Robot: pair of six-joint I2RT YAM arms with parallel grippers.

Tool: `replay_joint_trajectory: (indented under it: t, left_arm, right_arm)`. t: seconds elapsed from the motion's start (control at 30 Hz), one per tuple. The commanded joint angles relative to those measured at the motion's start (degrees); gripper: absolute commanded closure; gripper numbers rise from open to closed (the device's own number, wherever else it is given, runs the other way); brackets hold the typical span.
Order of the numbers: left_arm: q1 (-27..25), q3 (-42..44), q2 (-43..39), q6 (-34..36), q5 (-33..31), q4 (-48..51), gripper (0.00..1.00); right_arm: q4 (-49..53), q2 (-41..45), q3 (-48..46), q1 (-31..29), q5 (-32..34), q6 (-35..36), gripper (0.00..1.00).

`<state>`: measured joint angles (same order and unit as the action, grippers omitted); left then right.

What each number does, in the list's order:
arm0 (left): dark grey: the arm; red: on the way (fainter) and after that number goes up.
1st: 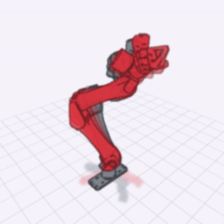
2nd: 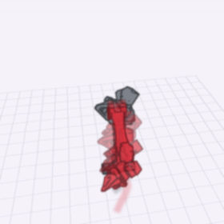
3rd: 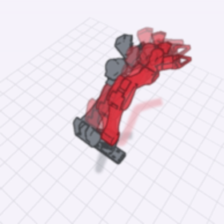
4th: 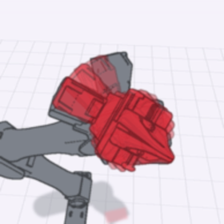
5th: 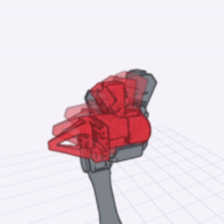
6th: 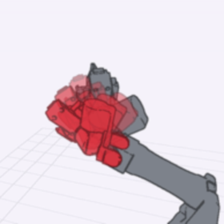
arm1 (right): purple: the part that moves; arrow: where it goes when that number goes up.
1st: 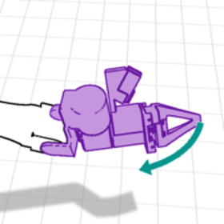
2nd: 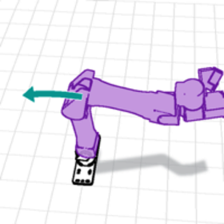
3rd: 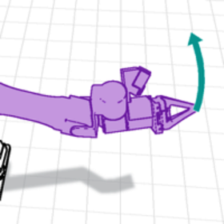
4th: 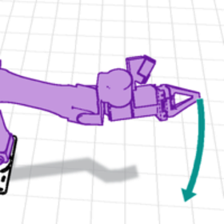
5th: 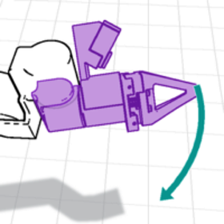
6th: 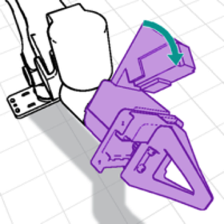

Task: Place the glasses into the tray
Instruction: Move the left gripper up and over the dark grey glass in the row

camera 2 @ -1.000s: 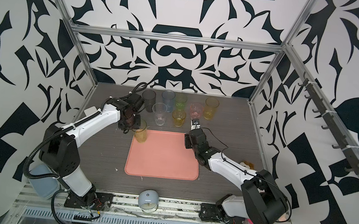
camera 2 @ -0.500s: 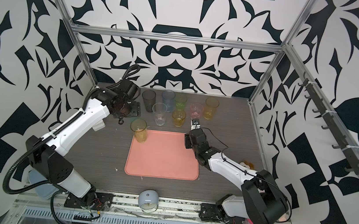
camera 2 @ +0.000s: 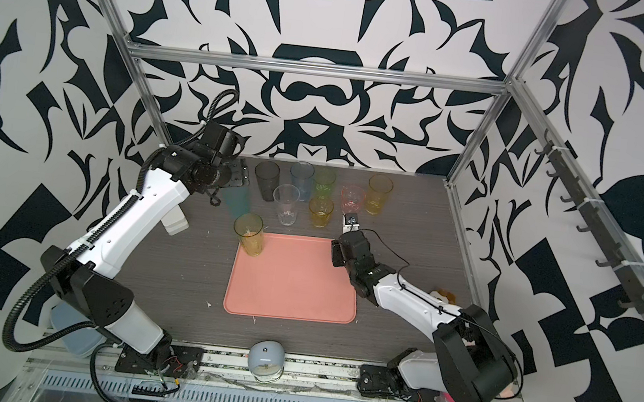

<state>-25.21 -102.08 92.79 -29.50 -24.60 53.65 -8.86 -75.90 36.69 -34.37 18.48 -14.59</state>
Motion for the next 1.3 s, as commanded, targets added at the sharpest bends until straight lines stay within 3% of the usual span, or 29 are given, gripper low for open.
replay_joint_trajectory:
  t: [0.0,0.7,1.27]
  left_arm:
    - [0.93,-2.26,2.52,0.40,-1.08,-4.18,0.16]
    - [5.59,-17.06,21.97,-3.36,10.81,-5.76,0.16]
    - [7.89,-19.44,29.75,-6.10,15.45,-5.44,0.24]
  right_arm:
    - [-1.47,2.59,0.14,-0.11,0.95,0.59,0.39]
    - [-1.95,3.78,-0.38,-0.08,0.86,0.42,0.40]
    - [-2.09,2.83,0.01,-0.09,0.94,0.38,0.40]
